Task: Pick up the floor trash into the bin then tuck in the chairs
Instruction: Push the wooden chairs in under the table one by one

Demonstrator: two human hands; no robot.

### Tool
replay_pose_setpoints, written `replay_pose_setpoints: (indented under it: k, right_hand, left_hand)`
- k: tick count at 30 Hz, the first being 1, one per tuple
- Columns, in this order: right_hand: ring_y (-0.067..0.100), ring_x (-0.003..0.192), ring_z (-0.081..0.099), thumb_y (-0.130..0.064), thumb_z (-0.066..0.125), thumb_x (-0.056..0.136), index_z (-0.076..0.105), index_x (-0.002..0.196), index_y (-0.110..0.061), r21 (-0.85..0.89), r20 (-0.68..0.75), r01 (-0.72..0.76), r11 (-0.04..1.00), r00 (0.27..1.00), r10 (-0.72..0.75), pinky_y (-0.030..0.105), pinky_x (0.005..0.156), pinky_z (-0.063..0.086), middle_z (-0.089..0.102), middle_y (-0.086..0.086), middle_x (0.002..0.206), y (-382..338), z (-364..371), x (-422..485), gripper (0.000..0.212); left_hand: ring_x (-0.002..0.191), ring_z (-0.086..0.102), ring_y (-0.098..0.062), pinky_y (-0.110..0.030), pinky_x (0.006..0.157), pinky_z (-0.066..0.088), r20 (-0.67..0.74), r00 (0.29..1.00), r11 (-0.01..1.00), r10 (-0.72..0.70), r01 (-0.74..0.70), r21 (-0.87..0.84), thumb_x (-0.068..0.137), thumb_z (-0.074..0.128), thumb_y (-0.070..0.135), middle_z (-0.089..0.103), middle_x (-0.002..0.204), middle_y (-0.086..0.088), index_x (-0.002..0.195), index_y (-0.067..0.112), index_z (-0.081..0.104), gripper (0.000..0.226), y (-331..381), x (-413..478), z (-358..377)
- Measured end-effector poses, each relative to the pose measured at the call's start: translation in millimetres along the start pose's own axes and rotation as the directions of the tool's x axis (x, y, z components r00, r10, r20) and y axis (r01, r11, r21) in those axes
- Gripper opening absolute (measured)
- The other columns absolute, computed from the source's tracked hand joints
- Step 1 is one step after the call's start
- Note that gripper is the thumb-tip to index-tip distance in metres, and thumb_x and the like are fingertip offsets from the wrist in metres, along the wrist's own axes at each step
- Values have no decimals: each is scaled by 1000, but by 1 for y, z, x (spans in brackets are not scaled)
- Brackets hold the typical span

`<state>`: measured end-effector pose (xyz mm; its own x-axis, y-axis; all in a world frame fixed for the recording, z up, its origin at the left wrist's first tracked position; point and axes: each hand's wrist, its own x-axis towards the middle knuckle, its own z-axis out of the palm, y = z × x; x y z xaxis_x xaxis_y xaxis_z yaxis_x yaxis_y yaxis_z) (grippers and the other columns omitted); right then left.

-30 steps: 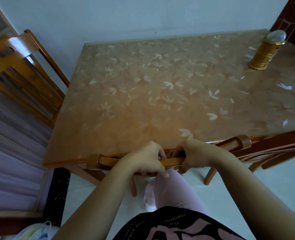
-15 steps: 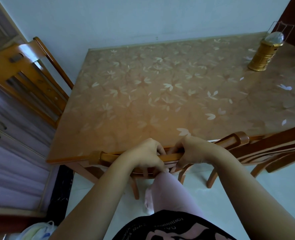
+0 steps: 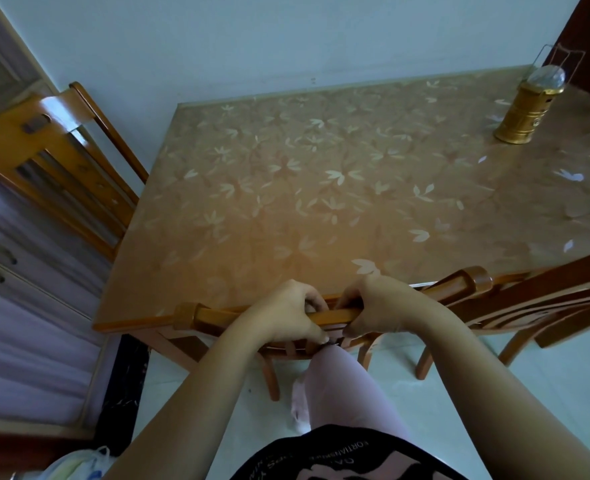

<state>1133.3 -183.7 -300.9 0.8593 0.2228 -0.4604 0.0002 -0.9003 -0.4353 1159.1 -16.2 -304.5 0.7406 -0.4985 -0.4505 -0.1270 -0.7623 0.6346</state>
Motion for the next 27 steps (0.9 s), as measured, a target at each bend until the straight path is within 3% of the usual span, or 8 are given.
replay_pose_setpoints:
  k: [3, 6, 9, 12, 15, 17, 20, 27]
  right_hand:
    - [16, 79, 60, -27, 69, 74, 65, 103, -24, -19, -56, 22, 1000, 998, -23, 30, 69, 51, 66, 1, 91, -5, 5, -7, 29]
    - [18, 86, 57, -28, 65, 77, 62, 109, -22, -23, -212, 61, 998, 975, -65, 30, 75, 48, 61, 0, 96, -9, 17, -21, 32]
    - [23, 94, 55, -27, 64, 78, 62, 111, -15, -48, -441, 126, 991, 888, -134, 36, 86, 43, 58, 3, 100, -8, 37, -39, 34]
    - [30, 97, 58, -25, 59, 73, 65, 107, -12, -157, -603, 95, 983, 779, -172, 47, 89, 43, 63, 6, 102, -10, 61, -60, 37]
    - [32, 99, 62, -26, 59, 72, 66, 104, -11, -243, -653, 49, 969, 730, -201, 50, 87, 45, 65, 9, 106, -15, 78, -87, 36]
    - [32, 100, 62, -18, 75, 65, 66, 105, -10, -259, -670, 39, 965, 713, -208, 53, 88, 45, 65, 10, 109, -16, 86, -102, 42]
    - [32, 105, 60, -12, 79, 63, 63, 111, -8, -235, -703, 26, 972, 686, -189, 56, 91, 42, 65, 10, 112, -13, 94, -128, 50]
    - [32, 113, 57, -14, 77, 70, 61, 116, -6, -216, -722, 44, 976, 665, -189, 55, 96, 39, 62, 13, 120, 1, 104, -187, 50]
  left_hand:
    - [83, 61, -10, -33, 75, 55, -106, 994, 998, 17, -9, 69, 70, 76, 27, 61, 91, 13, 93, 34, 61, 28, -1, -10, 7]
    - [102, 52, -13, -33, 91, 43, -261, 962, 983, 79, -32, 181, 78, 66, 35, 56, 105, 11, 107, 30, 59, 30, 1, -26, 18]
    - [118, 40, -16, -30, 100, 29, -444, 885, 963, 140, -17, 270, 86, 58, 33, 48, 124, 6, 122, 22, 51, 38, -1, -45, 35]
    - [127, 37, -21, -38, 105, 27, -605, 785, 962, 135, 44, 271, 87, 58, 24, 47, 134, -1, 125, 15, 53, 40, -4, -70, 55]
    - [117, 52, -32, -48, 95, 40, -685, 706, 937, 180, 88, 338, 77, 70, 13, 60, 122, -12, 112, 7, 63, 36, -7, -92, 80]
    - [110, 57, -34, -48, 90, 45, -692, 697, 927, 191, 104, 361, 71, 75, 11, 64, 114, -12, 105, 7, 66, 35, -6, -103, 94]
    - [107, 60, -33, -47, 85, 48, -700, 683, 916, 206, 117, 384, 66, 79, 11, 66, 110, -12, 100, 7, 68, 36, 3, -120, 114]
    - [109, 59, -35, -47, 88, 47, -751, 625, 908, 212, 159, 388, 67, 78, 9, 66, 110, -15, 102, 3, 68, 37, 41, -161, 154]
